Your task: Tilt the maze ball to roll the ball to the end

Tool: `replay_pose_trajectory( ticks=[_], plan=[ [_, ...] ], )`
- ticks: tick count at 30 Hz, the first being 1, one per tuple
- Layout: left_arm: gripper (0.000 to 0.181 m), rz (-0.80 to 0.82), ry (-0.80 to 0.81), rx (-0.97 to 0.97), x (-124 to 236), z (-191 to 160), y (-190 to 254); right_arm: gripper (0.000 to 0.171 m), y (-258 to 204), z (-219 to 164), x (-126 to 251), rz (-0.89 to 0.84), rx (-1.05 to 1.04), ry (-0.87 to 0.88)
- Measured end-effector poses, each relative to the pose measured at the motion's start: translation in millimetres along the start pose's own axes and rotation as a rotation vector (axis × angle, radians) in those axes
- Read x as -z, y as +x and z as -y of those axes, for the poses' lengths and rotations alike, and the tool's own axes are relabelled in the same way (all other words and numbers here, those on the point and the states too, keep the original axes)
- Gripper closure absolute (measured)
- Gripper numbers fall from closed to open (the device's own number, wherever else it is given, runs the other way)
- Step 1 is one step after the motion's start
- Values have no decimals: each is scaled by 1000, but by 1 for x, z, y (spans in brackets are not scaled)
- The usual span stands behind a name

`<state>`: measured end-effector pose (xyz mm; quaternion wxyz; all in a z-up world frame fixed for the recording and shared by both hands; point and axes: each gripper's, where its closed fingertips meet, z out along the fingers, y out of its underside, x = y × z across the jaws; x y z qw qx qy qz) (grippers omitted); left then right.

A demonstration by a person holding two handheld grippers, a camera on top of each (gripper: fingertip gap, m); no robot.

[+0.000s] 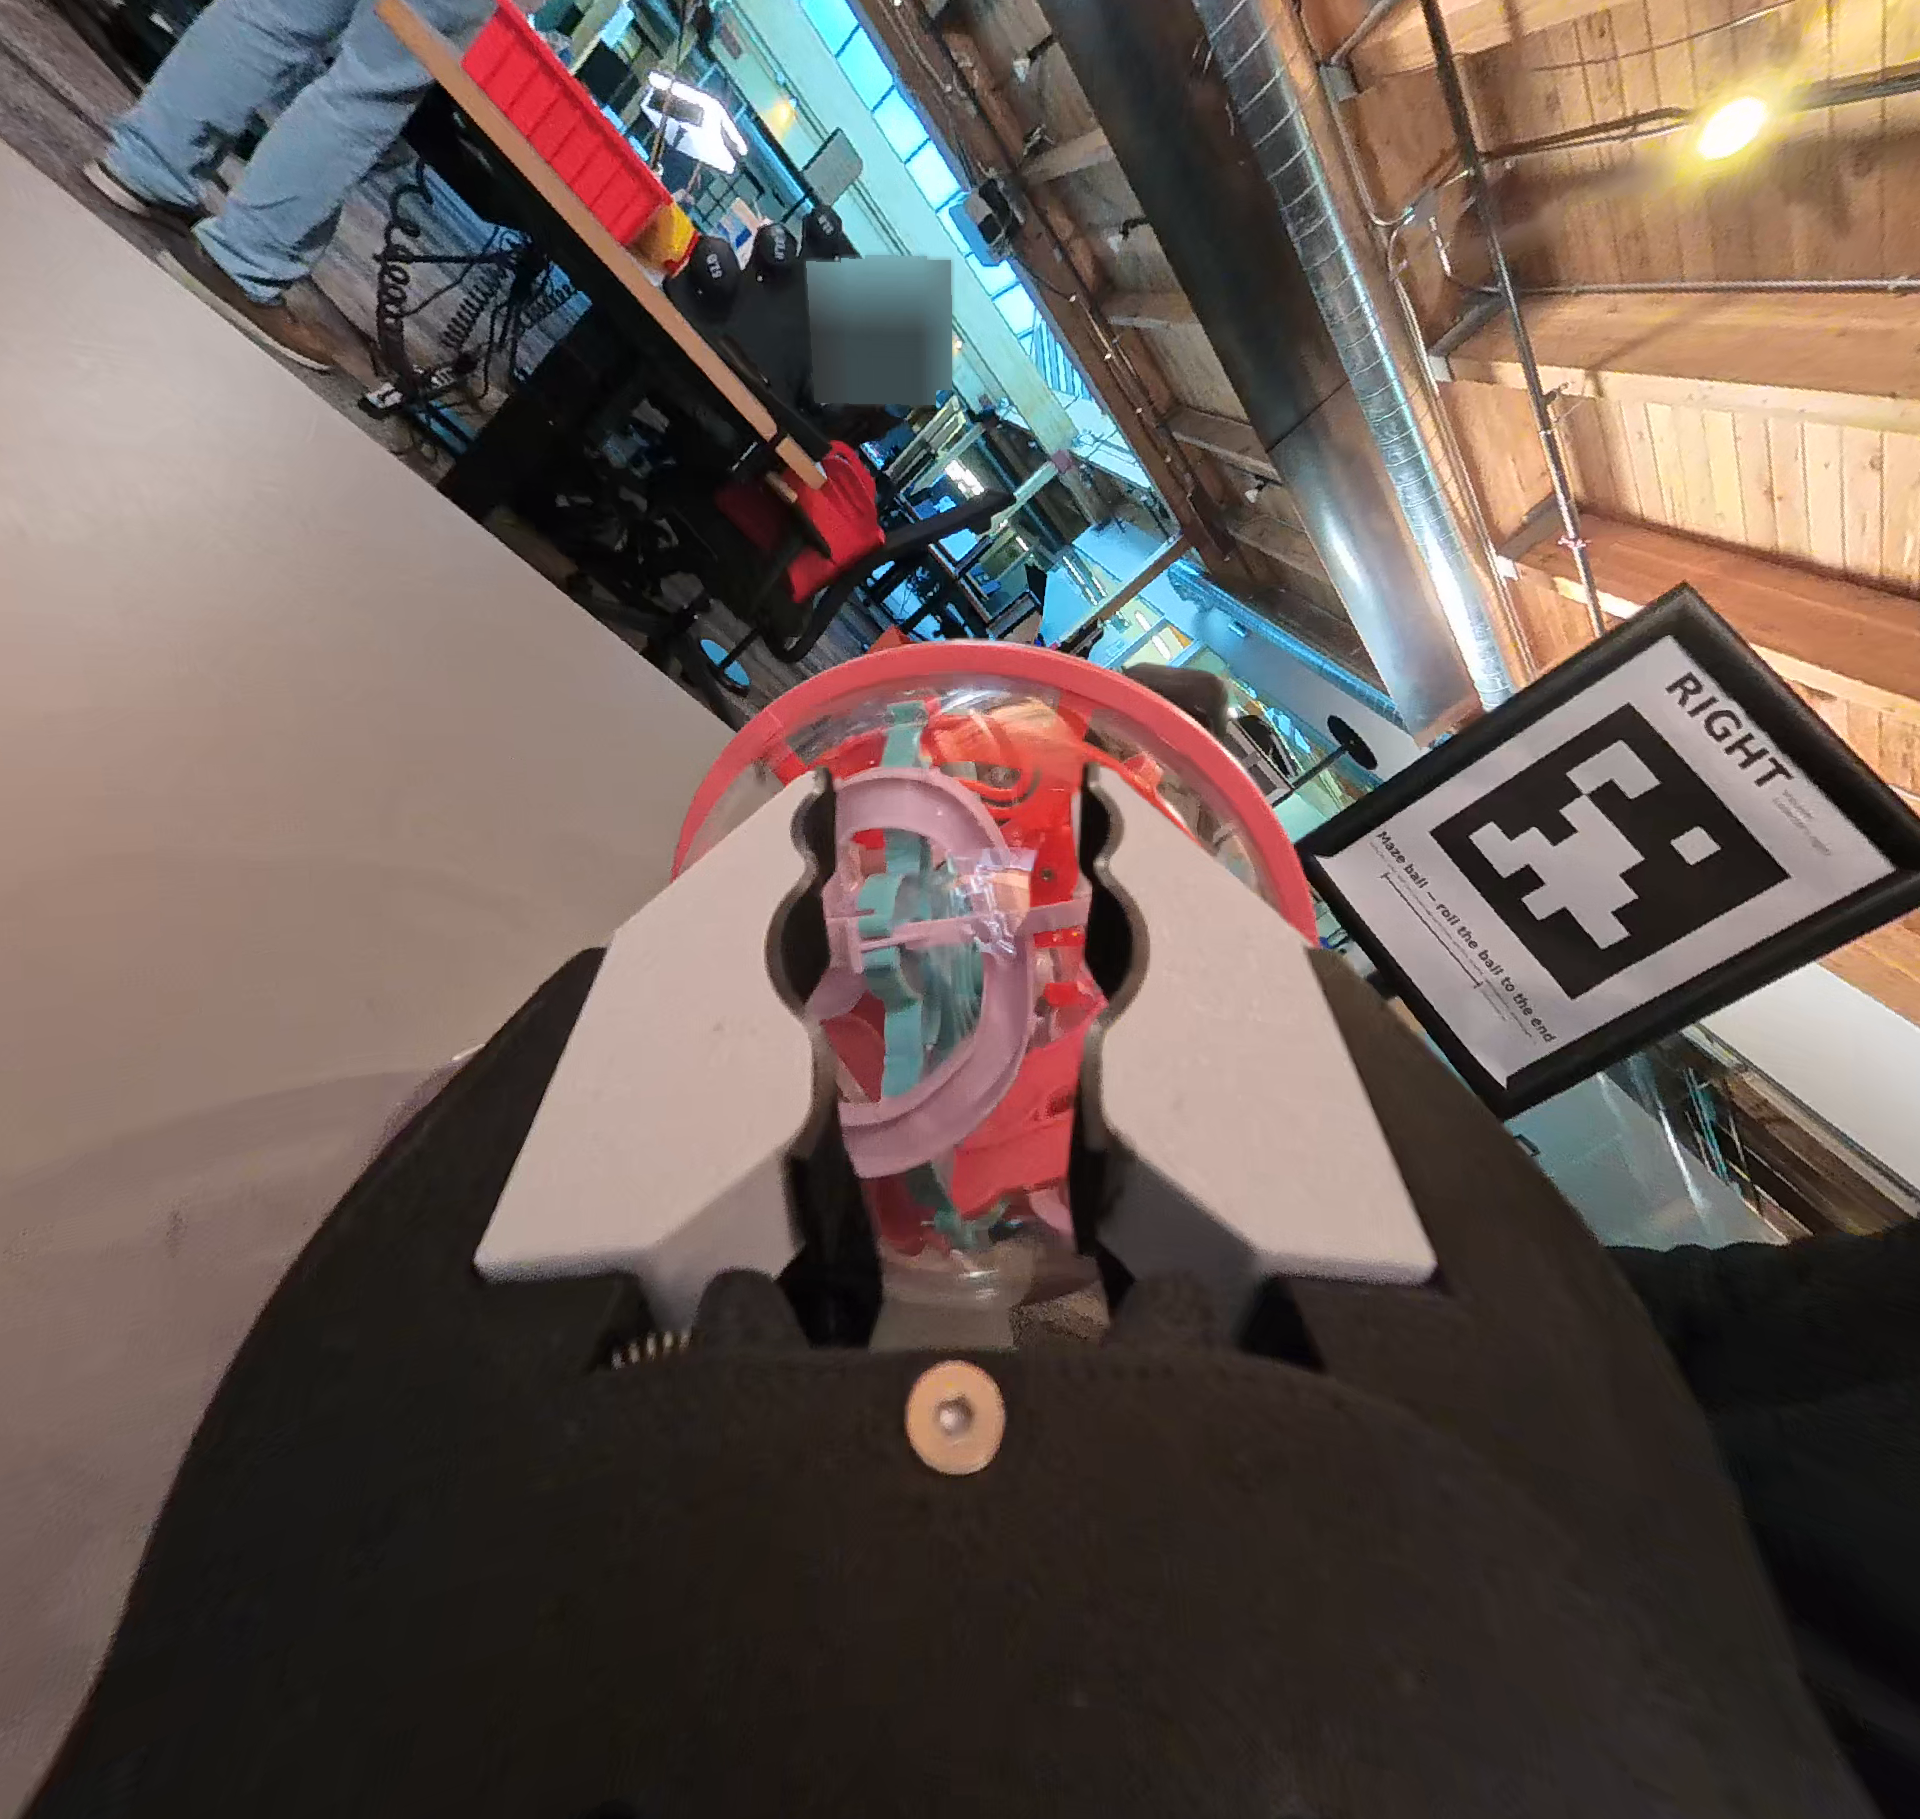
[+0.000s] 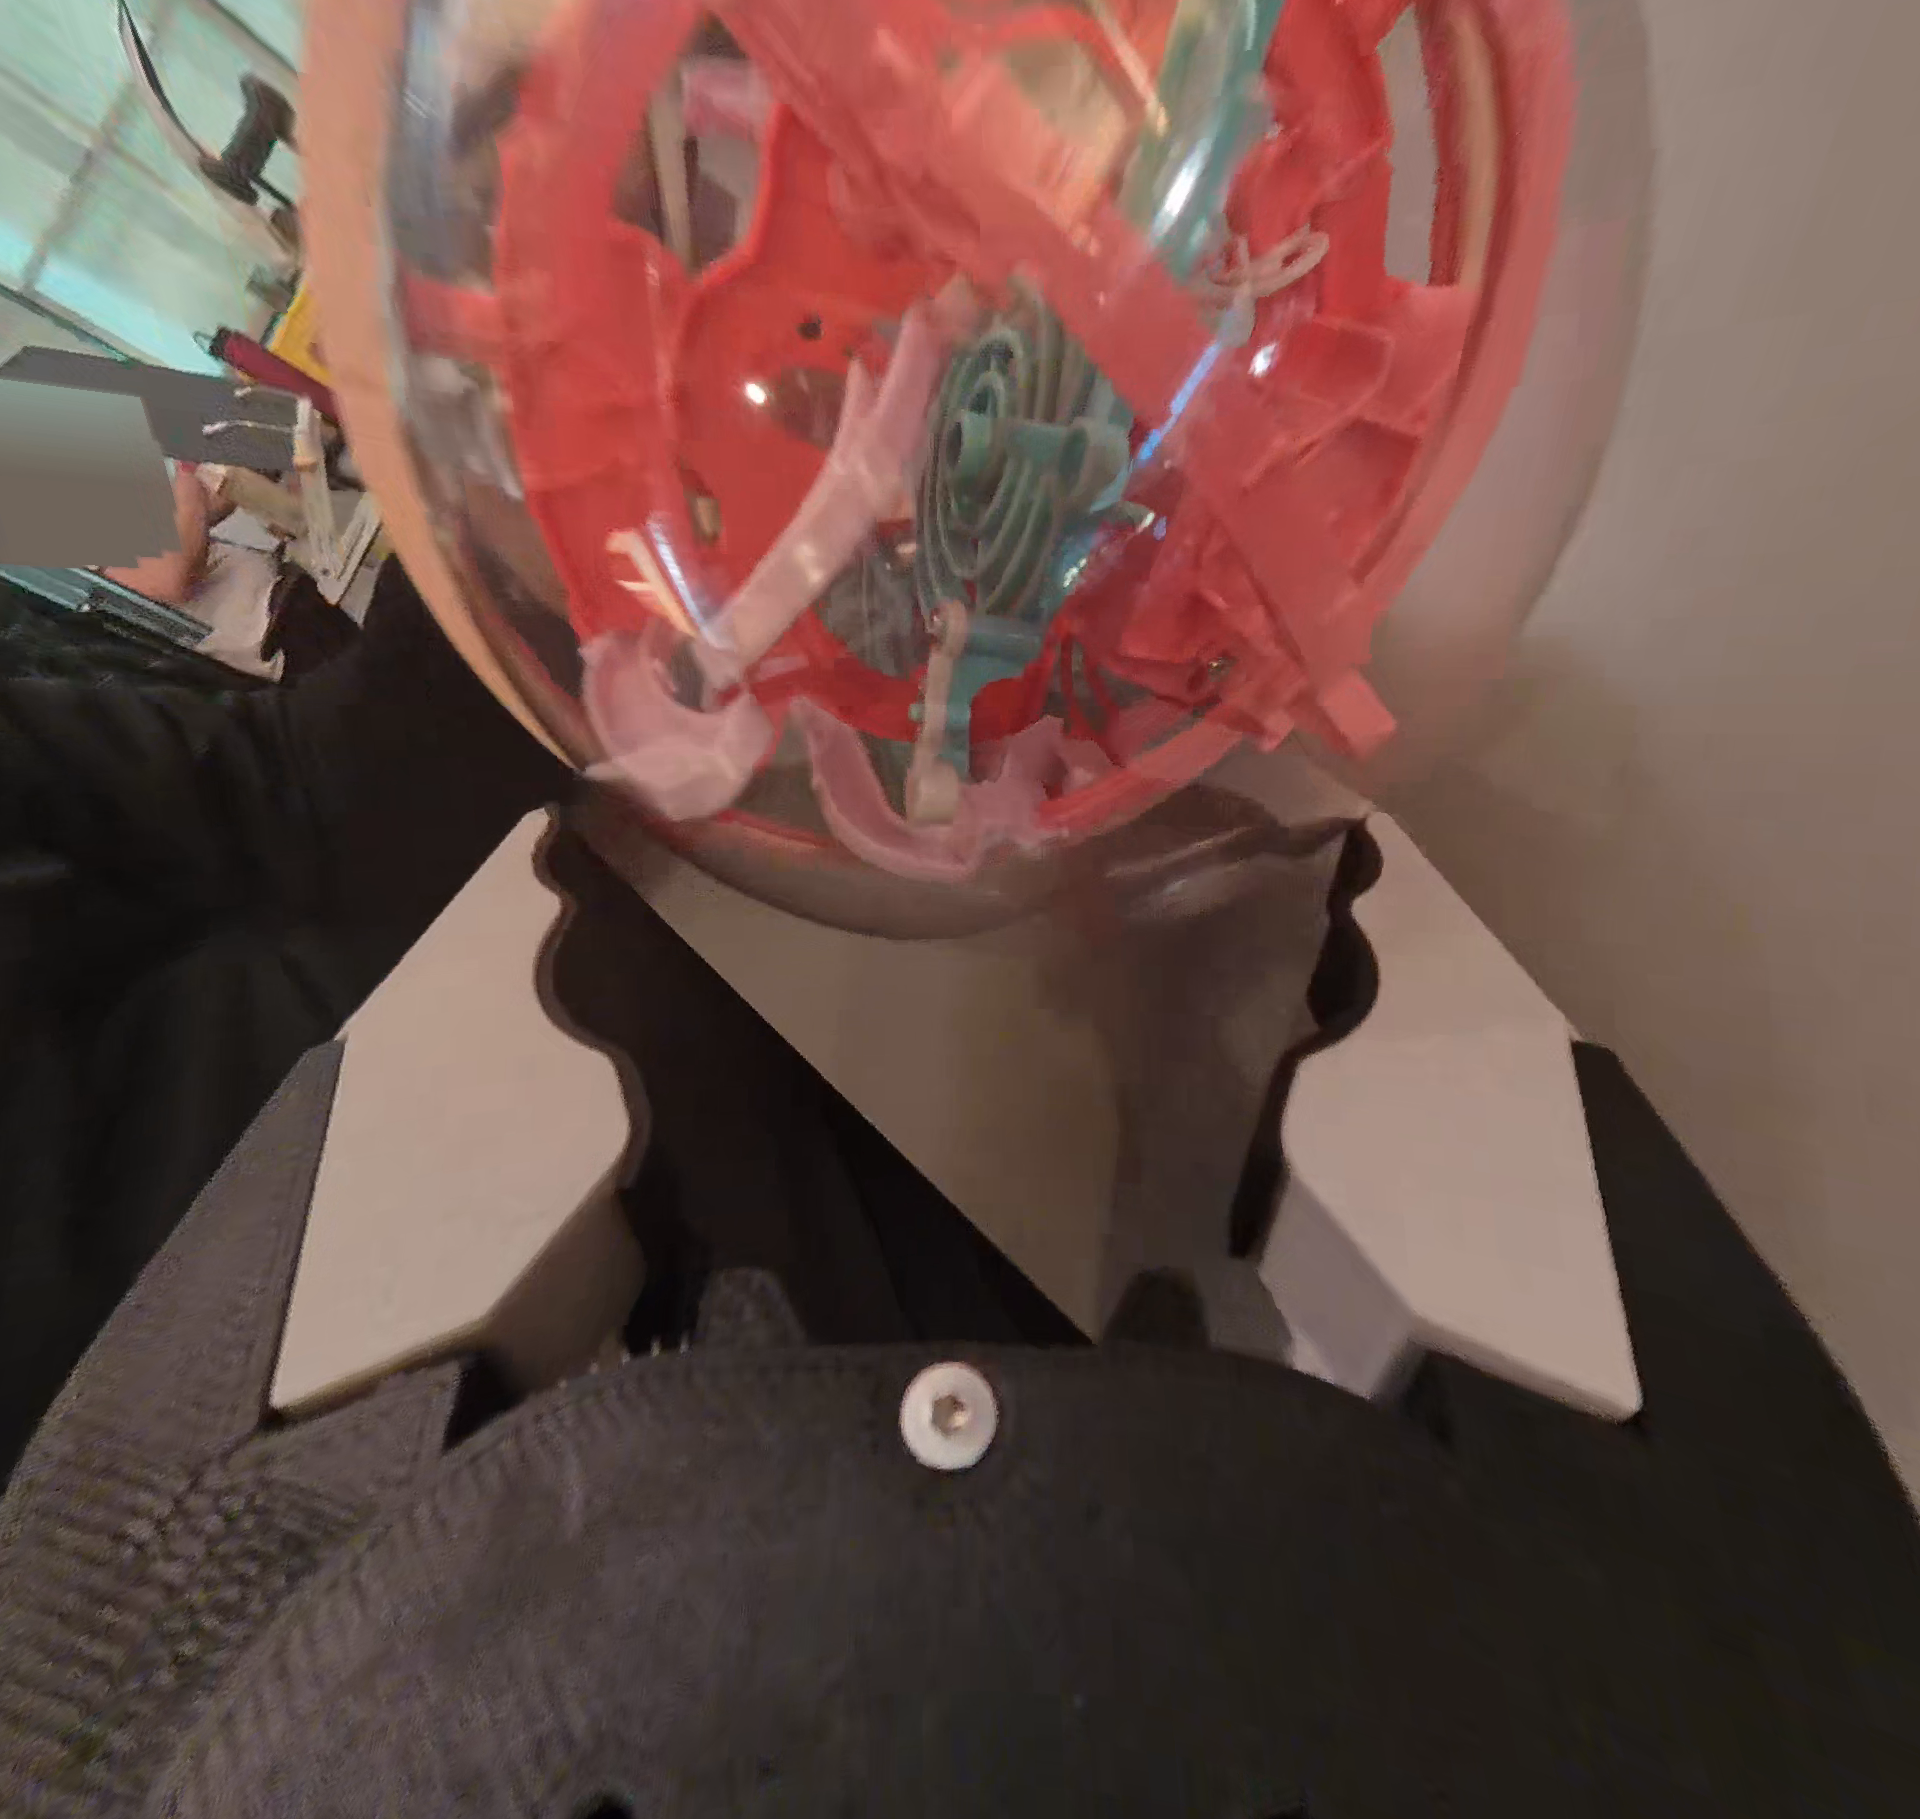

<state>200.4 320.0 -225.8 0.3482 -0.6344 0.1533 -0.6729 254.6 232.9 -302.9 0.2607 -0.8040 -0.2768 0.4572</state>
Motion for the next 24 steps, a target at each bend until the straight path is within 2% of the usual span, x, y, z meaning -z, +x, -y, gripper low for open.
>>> replay_pose_trajectory(
  ticks=[6,10,13,16,19,24],
  plan=[
    [115,-46,-5,-1,11,-13,7,35,-4,23,30,-175,189,48],
    [111,-48,-48,-63,11,-24,12,38,-8,27,26,-256,335,13],
    [111,-34,-26,-82,5,-20,13,42,-1,21,20,-229,282,-19],
    [111,29,-84,-120,-4,-20,7,43,8,12,10,-186,208,-50],
    [112,52,-107,-118,-11,-15,1,43,11,10,4,-80,88,-12],
    [119,16,-162,-142,-17,-8,6,46,7,23,7,-35,88,84]
  ],
)
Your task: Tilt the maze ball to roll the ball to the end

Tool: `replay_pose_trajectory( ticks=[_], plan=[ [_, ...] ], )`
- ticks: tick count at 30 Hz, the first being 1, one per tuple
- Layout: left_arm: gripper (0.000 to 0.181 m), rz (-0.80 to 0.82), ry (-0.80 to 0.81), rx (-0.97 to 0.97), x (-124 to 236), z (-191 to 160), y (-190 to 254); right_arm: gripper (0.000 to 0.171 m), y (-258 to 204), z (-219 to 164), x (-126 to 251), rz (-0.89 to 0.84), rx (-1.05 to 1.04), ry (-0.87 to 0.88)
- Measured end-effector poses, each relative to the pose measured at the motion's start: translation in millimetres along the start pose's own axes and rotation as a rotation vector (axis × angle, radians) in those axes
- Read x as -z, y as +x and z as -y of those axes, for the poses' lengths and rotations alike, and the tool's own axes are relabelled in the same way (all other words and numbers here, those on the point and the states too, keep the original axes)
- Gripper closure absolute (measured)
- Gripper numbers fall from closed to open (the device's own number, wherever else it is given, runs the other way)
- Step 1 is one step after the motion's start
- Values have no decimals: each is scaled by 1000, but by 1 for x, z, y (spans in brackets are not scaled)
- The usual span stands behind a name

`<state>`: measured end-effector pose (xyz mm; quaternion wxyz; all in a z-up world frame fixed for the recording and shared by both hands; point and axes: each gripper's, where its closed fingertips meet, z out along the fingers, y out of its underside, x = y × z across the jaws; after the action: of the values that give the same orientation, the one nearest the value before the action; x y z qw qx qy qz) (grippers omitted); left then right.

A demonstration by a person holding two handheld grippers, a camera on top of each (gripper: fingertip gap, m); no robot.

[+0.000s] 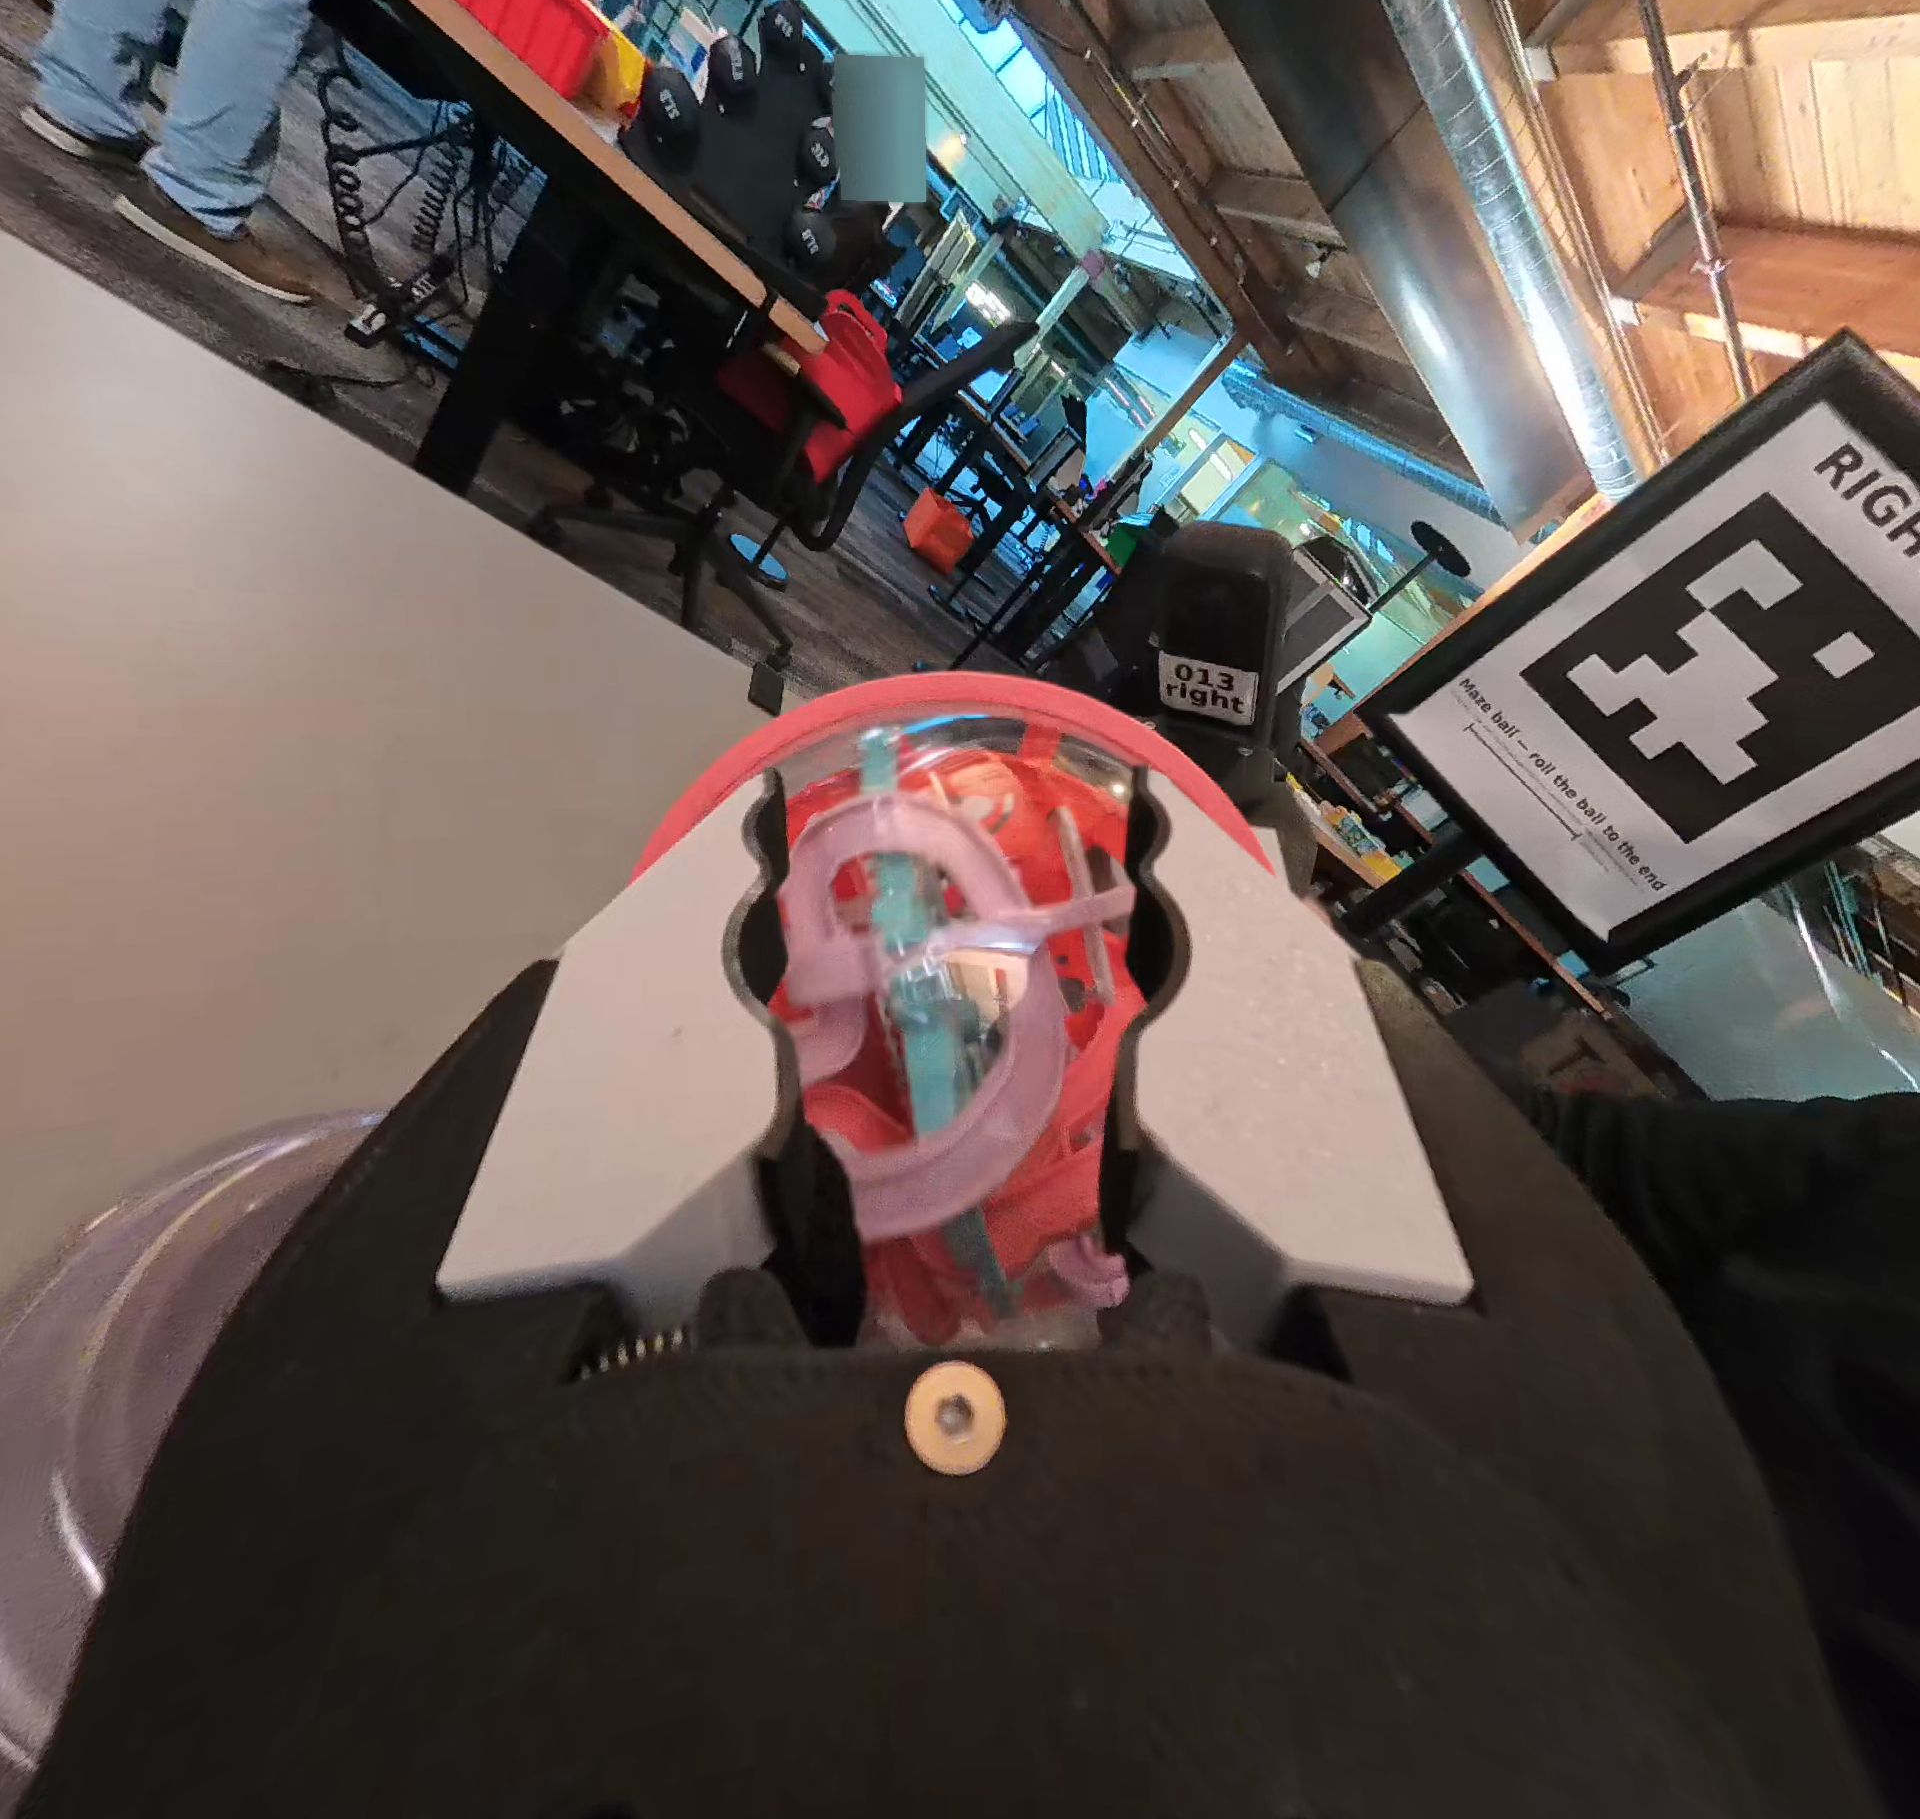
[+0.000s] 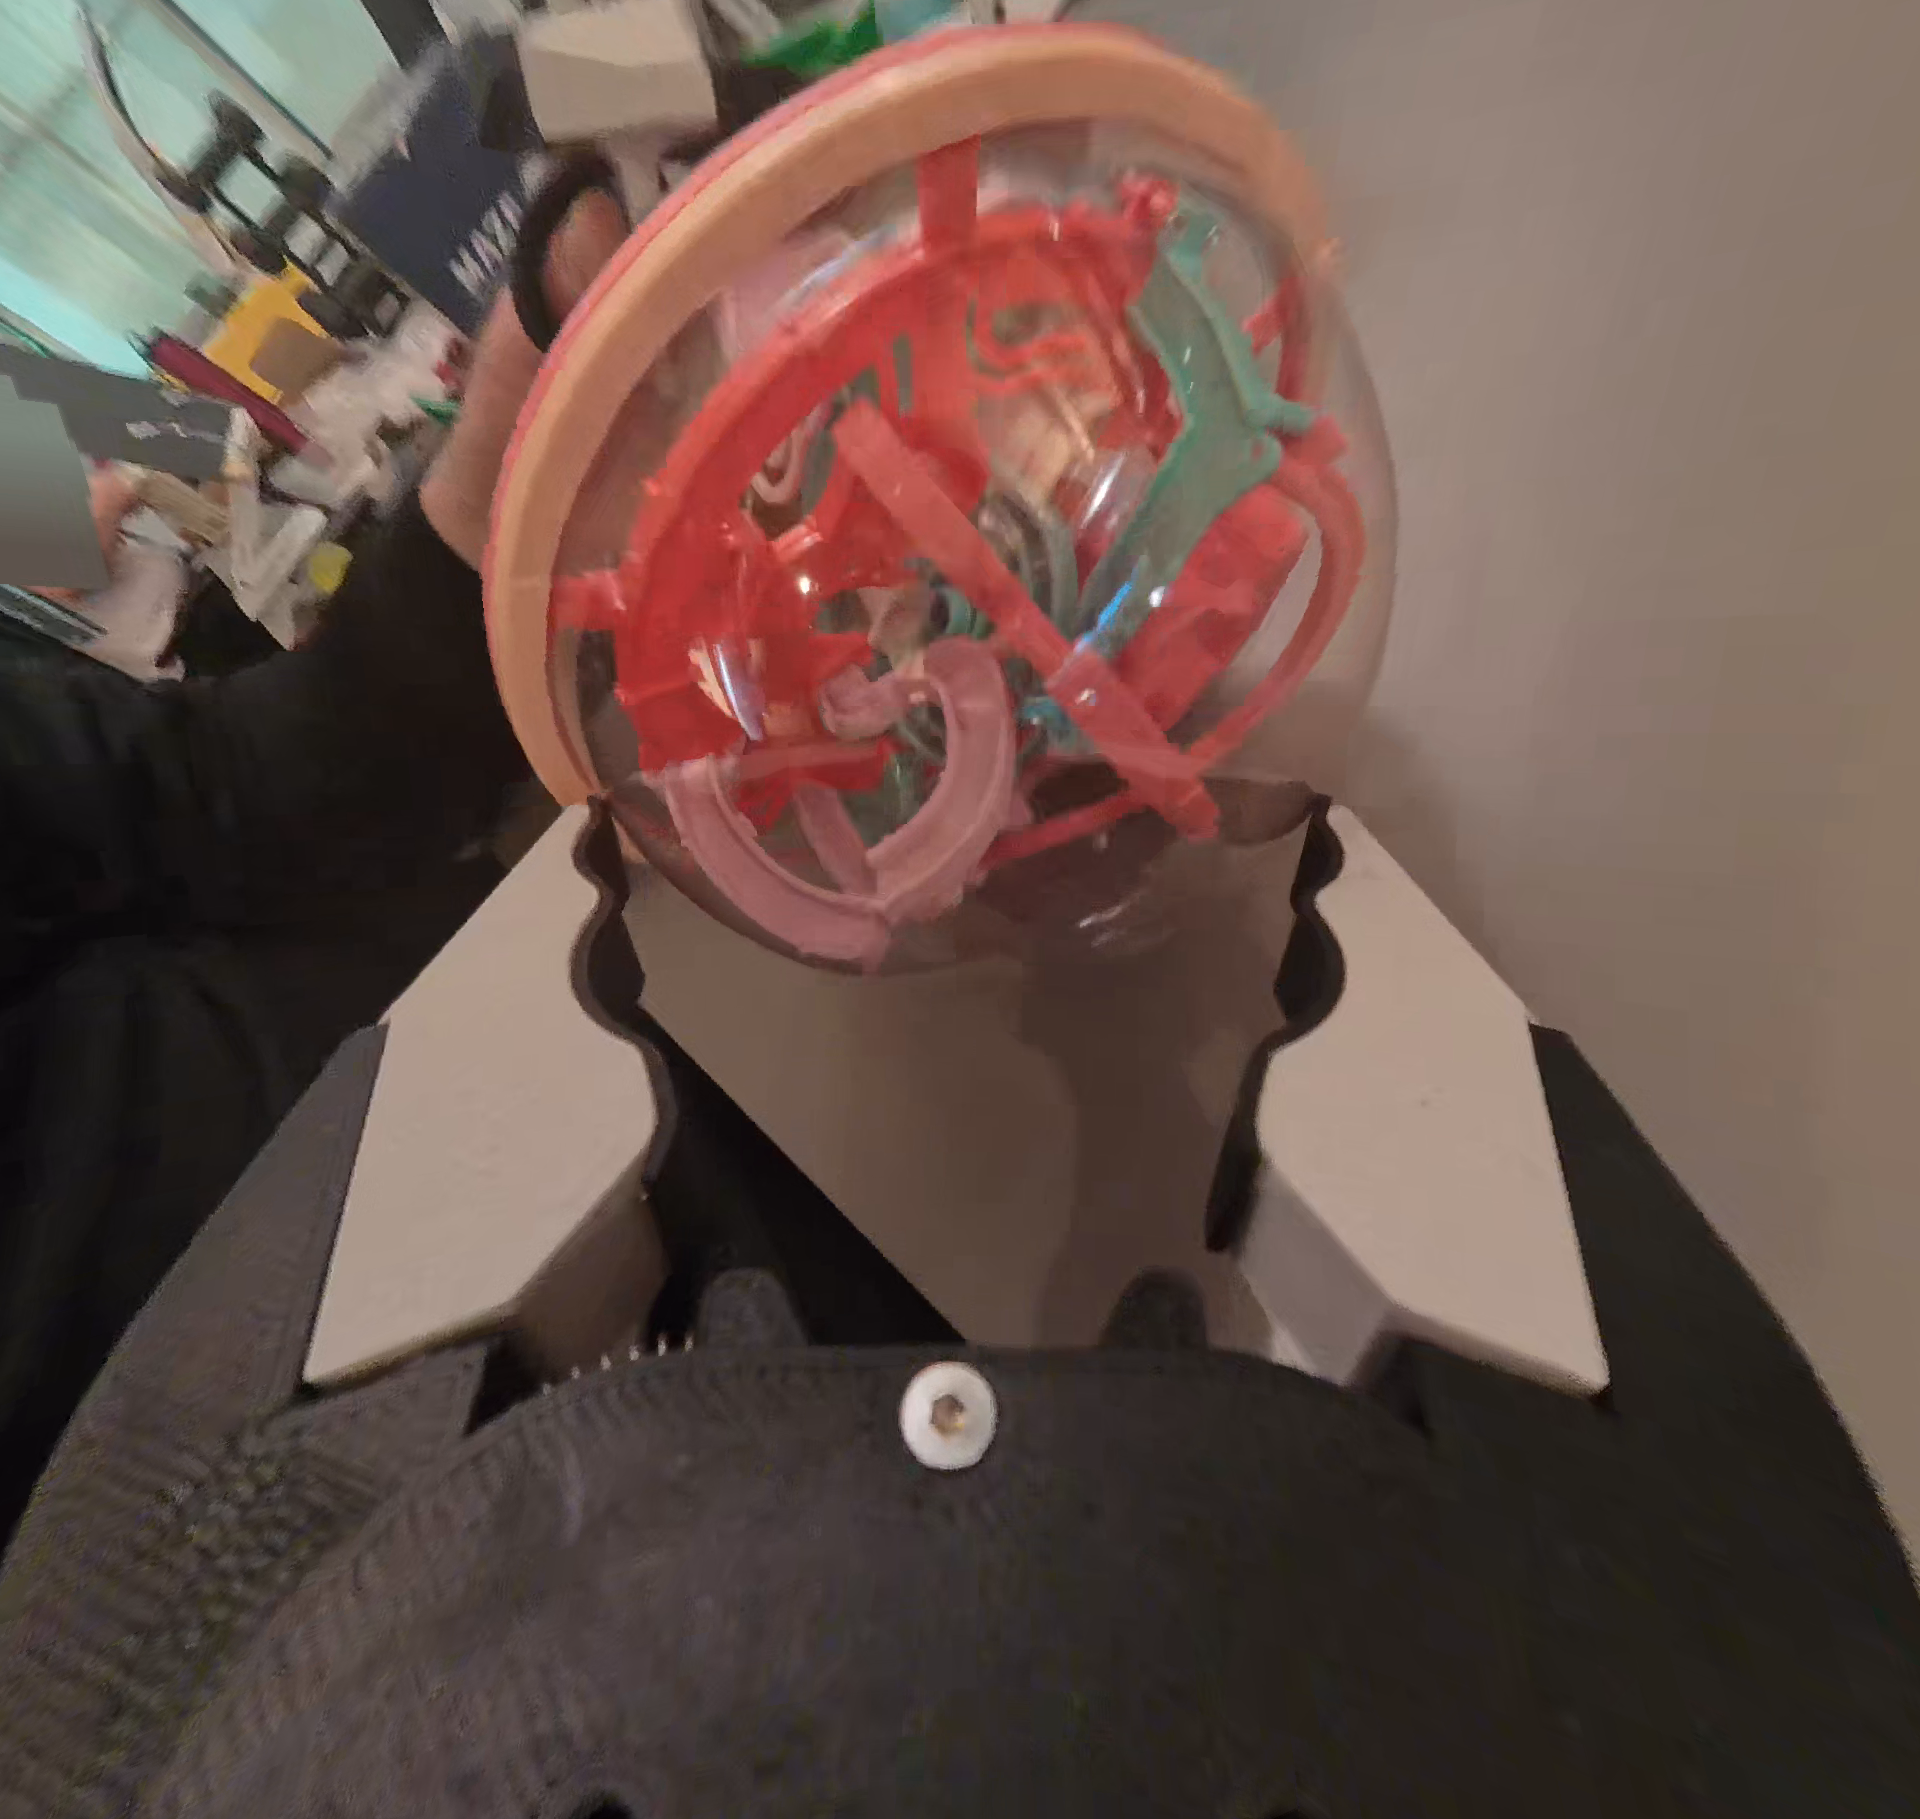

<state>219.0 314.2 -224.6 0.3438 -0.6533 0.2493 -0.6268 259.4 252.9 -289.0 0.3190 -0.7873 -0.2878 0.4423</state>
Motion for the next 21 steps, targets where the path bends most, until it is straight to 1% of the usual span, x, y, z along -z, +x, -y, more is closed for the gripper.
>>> replay_pose_trajectory(
  ticks=[2,3,4,5,6,7,8,9,10,11,13,14,15,17,18,19,20,21],
  plan=[
    [124,-4,-7,-24,-1,4,6,48,-4,23,7,5,3,73],
    [122,0,-4,-18,-1,7,9,49,-6,34,8,5,20,82],
    [126,-26,23,-13,0,14,17,60,-13,48,7,28,58,98],
    [130,-38,49,-6,0,20,22,83,-25,65,5,86,84,137],
    [134,-89,56,-10,-2,23,32,100,-38,81,0,149,93,166],
    [138,-79,49,-1,-6,23,32,104,-41,87,-11,151,118,125],
    [138,-48,45,-18,-8,22,29,101,-38,88,-24,108,162,71],
    [138,-3,50,-34,-6,21,22,87,-31,91,-33,71,180,57],
    [138,22,83,-24,0,22,16,79,-22,92,-38,32,186,63],
    [138,28,119,-12,8,22,15,72,-15,90,-40,0,186,89],
    [138,78,180,-37,29,20,13,58,-21,82,-32,23,157,168],
    [138,95,193,-43,40,15,14,51,-26,73,-22,48,144,181],
    [136,82,182,-32,48,7,18,42,-37,59,-11,113,126,169],
    [132,22,143,27,60,-14,30,29,-62,22,2,279,52,80],
    [132,-27,118,49,60,-24,40,32,-70,3,3,310,41,39],
    [129,-66,43,90,57,-42,48,37,-77,-16,0,323,53,11],
    [118,-61,-30,122,55,-59,52,39,-89,-32,-2,368,42,-16],
    [117,-57,-44,119,58,-69,58,52,-99,-39,1,422,10,4]
  ],
)
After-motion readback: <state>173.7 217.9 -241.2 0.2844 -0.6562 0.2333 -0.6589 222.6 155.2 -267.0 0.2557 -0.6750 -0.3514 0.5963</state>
